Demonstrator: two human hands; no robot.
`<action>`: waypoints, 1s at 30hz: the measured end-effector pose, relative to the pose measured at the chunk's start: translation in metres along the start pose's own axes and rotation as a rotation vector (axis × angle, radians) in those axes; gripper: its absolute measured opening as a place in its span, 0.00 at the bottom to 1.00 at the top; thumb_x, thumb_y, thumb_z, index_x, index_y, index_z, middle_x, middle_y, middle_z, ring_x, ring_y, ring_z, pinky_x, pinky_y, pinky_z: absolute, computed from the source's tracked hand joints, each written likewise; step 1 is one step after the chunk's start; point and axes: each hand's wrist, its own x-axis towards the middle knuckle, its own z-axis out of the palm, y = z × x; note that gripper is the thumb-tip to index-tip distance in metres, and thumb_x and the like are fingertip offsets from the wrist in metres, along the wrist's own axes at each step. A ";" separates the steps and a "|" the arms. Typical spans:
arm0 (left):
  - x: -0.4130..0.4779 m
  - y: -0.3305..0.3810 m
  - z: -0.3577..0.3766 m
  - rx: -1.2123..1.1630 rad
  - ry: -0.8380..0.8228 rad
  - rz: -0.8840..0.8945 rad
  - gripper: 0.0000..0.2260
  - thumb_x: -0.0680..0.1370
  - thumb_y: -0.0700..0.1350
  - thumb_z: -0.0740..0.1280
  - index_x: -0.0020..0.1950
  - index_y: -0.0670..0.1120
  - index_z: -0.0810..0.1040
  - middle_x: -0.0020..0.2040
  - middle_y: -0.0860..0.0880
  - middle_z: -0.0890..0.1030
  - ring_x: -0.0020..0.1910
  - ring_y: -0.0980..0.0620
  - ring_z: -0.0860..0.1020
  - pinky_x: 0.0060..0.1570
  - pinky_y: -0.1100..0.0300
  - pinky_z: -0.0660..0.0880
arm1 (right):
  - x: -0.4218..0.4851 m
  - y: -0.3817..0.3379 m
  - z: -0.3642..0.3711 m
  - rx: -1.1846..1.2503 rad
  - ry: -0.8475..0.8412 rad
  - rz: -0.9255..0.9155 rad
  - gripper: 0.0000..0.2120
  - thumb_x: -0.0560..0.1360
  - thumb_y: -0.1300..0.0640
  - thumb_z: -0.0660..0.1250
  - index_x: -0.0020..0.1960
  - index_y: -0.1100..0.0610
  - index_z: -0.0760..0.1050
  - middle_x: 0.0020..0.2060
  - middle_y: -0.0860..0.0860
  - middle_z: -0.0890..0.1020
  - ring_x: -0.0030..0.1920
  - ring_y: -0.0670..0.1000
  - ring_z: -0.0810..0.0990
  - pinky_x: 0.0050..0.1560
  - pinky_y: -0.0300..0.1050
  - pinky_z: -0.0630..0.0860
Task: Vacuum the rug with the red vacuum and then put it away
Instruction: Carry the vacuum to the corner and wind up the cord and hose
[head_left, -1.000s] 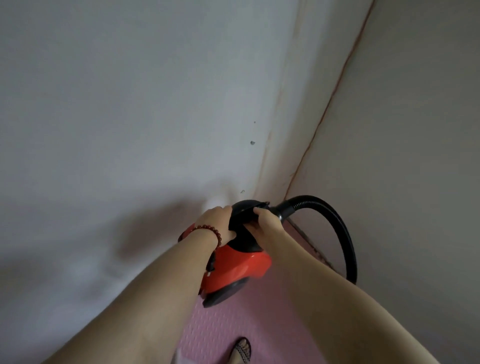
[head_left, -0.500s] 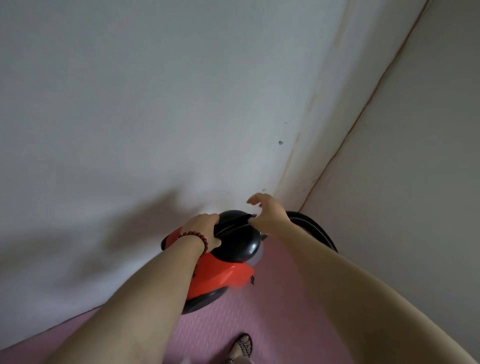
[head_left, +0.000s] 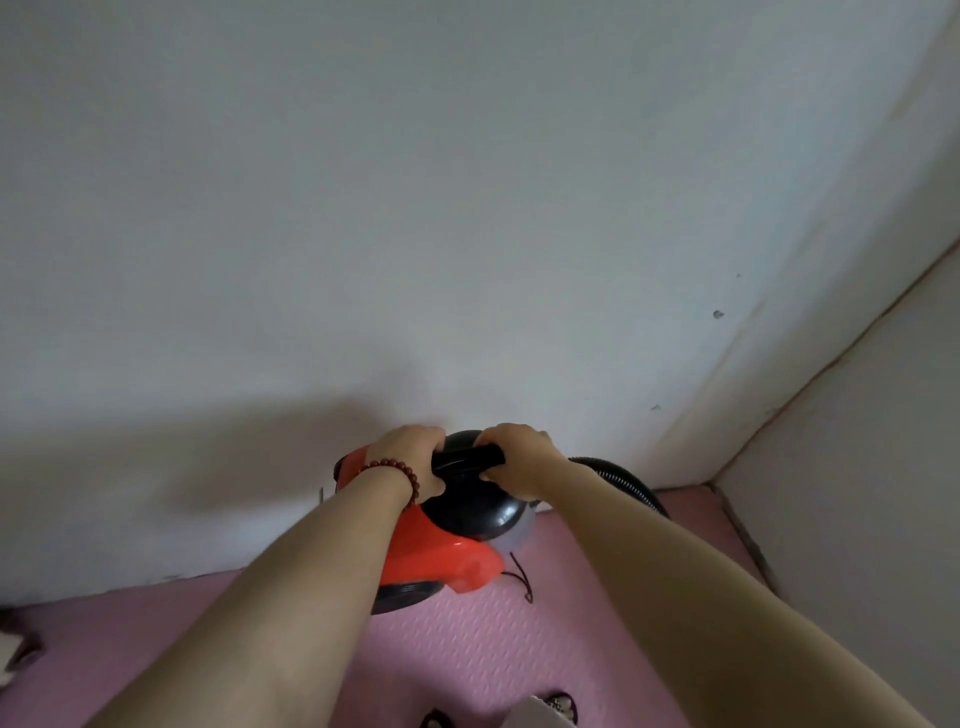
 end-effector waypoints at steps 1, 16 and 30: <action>-0.004 -0.008 -0.001 0.000 0.007 -0.020 0.10 0.68 0.42 0.68 0.45 0.51 0.70 0.49 0.49 0.78 0.49 0.47 0.76 0.44 0.57 0.73 | 0.004 -0.008 0.004 -0.024 -0.008 -0.037 0.14 0.75 0.57 0.66 0.60 0.50 0.75 0.55 0.50 0.78 0.58 0.54 0.75 0.63 0.49 0.66; 0.013 0.013 0.027 -0.044 0.001 -0.066 0.16 0.71 0.36 0.64 0.56 0.50 0.75 0.53 0.50 0.78 0.55 0.47 0.76 0.45 0.60 0.68 | 0.020 0.031 0.015 -0.068 -0.119 -0.117 0.17 0.75 0.58 0.67 0.63 0.56 0.73 0.57 0.56 0.75 0.58 0.57 0.74 0.58 0.50 0.72; 0.140 0.093 0.153 -0.100 -0.041 -0.077 0.20 0.72 0.40 0.66 0.62 0.54 0.71 0.58 0.53 0.77 0.57 0.49 0.75 0.51 0.60 0.70 | 0.081 0.209 0.058 -0.061 -0.166 -0.025 0.17 0.71 0.66 0.62 0.57 0.55 0.73 0.52 0.54 0.77 0.52 0.57 0.76 0.50 0.49 0.75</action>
